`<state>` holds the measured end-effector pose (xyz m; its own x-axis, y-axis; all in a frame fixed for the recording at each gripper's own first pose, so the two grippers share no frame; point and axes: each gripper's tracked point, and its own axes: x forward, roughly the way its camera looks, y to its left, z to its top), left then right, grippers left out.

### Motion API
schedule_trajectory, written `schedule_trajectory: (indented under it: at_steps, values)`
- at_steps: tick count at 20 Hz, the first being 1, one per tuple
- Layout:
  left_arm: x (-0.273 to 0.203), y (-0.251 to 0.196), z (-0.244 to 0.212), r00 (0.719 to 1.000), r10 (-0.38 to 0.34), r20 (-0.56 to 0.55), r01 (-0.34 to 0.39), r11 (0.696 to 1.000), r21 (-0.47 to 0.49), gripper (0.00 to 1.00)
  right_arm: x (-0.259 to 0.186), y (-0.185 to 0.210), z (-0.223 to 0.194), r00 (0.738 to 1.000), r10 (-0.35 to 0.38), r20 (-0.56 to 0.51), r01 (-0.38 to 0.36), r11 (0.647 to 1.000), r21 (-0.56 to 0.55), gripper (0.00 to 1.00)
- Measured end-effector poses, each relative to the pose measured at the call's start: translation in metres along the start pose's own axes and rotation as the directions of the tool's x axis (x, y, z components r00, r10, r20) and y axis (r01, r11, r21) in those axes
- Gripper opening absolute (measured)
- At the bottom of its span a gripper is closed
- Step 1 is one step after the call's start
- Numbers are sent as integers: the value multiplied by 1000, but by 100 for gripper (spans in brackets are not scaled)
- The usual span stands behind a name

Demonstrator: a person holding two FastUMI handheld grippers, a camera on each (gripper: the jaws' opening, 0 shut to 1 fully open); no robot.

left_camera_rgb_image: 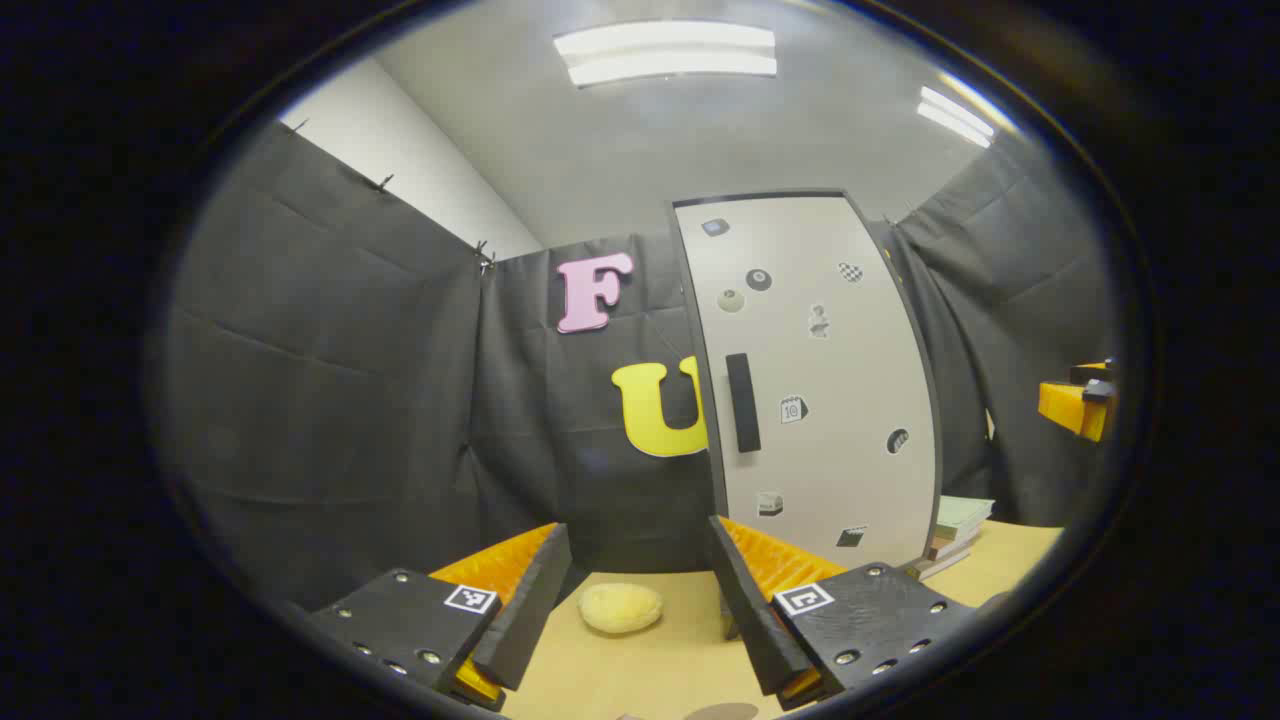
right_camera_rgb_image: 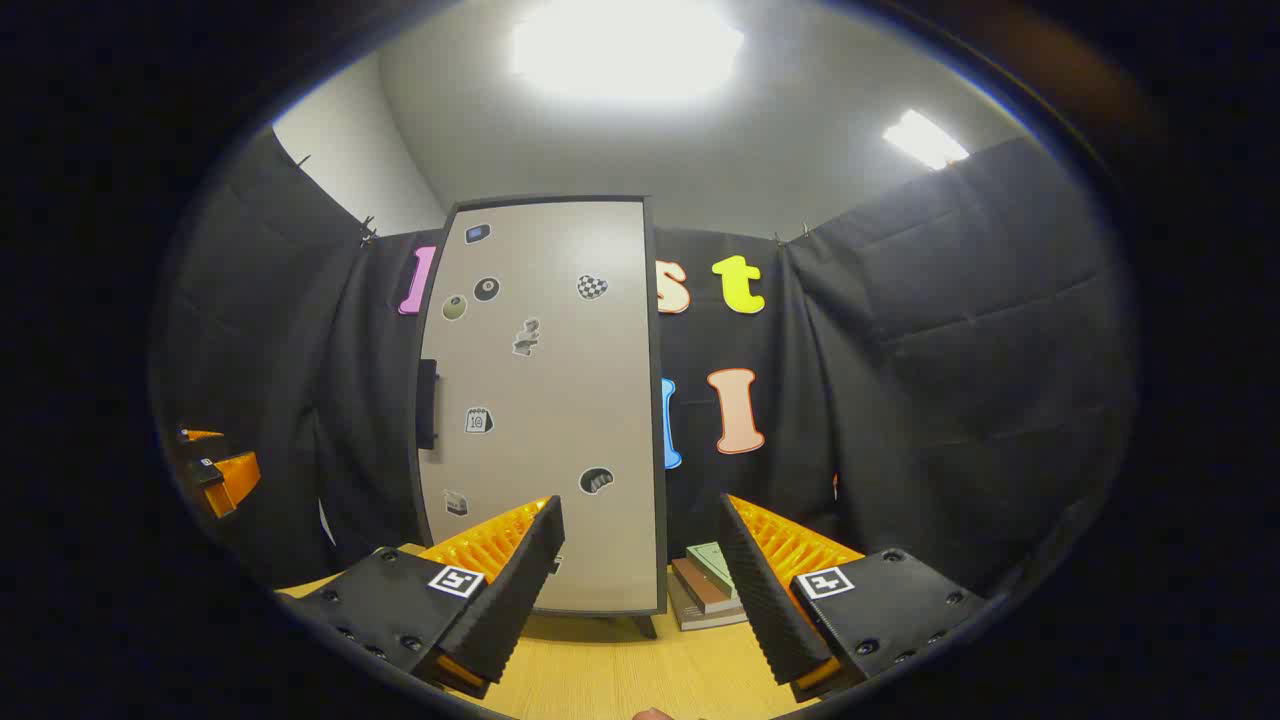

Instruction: Open the cabinet door with the right hand, grasp the bottle in the cabinet with the left hand and place it on the coaster, then close the cabinet door with the right hand.

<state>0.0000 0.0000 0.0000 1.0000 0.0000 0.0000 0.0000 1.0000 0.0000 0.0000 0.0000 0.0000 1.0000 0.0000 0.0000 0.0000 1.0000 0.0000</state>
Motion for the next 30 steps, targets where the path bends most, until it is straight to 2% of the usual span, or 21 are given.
schedule_trajectory:
  at_steps: [14, 19, 20, 21, 23, 30]
  values:
    - [-3, 19, -6, 1000, 22, -10, -22, 1000, -2, 82, 4, 18, 1, 999, 30, -17, -30, 1000, -8, 98]
    - [-3, 35, -10, 999, 43, -10, -43, 999, 8, 82, 20, 49, 11, 996, 89, -26, -88, 996, 21, 97]
    - [-4, 40, -10, 999, 52, -10, -52, 999, 10, 85, 26, 57, 15, 995, 99, -25, -99, 995, 23, 98]
    - [-5, 47, -11, 998, 62, -11, -62, 998, 12, 82, 32, 65, 19, 994, 111, -25, -110, 994, 21, 98]
    - [-9, 60, -12, 996, 85, -12, -85, 996, 16, 85, 44, 82, 28, 990, 139, -18, -139, 990, 15, 98]
    - [-27, 114, -20, 982, 190, -25, -188, 981, 46, 82, 82, 146, 54, 973, 229, 10, -229, 974, -2, 98]
